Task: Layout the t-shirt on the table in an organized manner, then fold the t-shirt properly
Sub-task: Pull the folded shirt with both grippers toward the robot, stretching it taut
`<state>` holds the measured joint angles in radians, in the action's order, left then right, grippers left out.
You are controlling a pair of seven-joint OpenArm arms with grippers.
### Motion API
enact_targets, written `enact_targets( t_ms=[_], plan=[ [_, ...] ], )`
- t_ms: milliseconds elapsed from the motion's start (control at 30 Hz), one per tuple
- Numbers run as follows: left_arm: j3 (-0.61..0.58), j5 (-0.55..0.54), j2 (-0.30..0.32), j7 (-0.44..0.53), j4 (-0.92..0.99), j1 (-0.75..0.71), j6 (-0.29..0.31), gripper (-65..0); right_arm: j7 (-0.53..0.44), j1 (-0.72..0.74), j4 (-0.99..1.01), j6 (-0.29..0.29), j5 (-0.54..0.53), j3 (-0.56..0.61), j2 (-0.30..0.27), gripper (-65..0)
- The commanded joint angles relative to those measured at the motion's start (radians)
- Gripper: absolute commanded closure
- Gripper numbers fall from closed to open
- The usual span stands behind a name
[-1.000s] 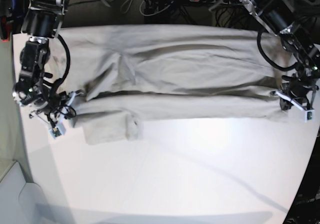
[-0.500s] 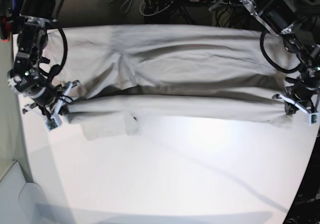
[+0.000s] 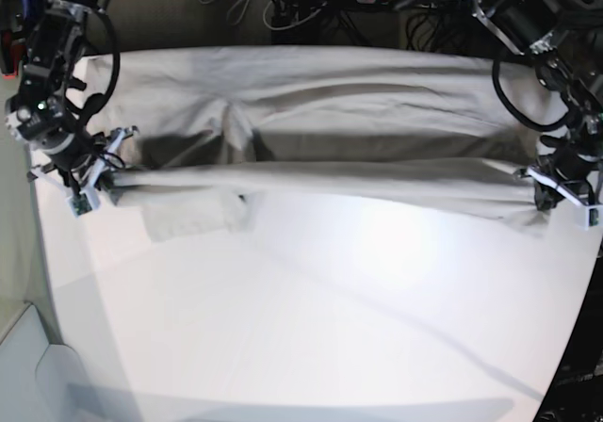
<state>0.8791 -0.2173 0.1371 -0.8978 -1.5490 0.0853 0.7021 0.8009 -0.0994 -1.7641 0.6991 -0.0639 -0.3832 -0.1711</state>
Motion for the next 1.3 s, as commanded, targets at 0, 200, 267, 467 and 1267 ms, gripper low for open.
enact_targets(
  t_ms=[0, 200, 267, 467, 1267],
  plan=[
    [0.002, -0.021, 0.023, 0.016, -0.028, 0.001, -0.004, -0.1, -0.022, -0.009, -0.041, -0.001, -0.015, -0.001, -0.002, 0.0],
    [0.028, -0.032, 0.016, 0.021, -0.055, -0.055, -0.004, -0.1, -0.022, -0.075, -0.107, -0.001, -0.014, -0.001, 0.015, 0.0],
    [0.061, -0.034, 0.016, 0.013, -0.055, -0.058, -0.004, -0.1, -0.022, -0.082, -0.107, -0.001, -0.011, -0.001, 0.015, 0.0],
    [0.101, -0.034, 0.019, 0.012, -0.055, -0.083, -0.004, -0.1, -0.021, -0.116, -0.109, -0.001, -0.007, -0.001, -0.006, 0.0],
    [0.101, -0.123, 0.025, -0.134, -0.222, -0.216, -0.004, -0.1, -0.021, -0.213, -0.168, -0.001, -0.009, 0.005, -0.021, 0.0]
  ],
)
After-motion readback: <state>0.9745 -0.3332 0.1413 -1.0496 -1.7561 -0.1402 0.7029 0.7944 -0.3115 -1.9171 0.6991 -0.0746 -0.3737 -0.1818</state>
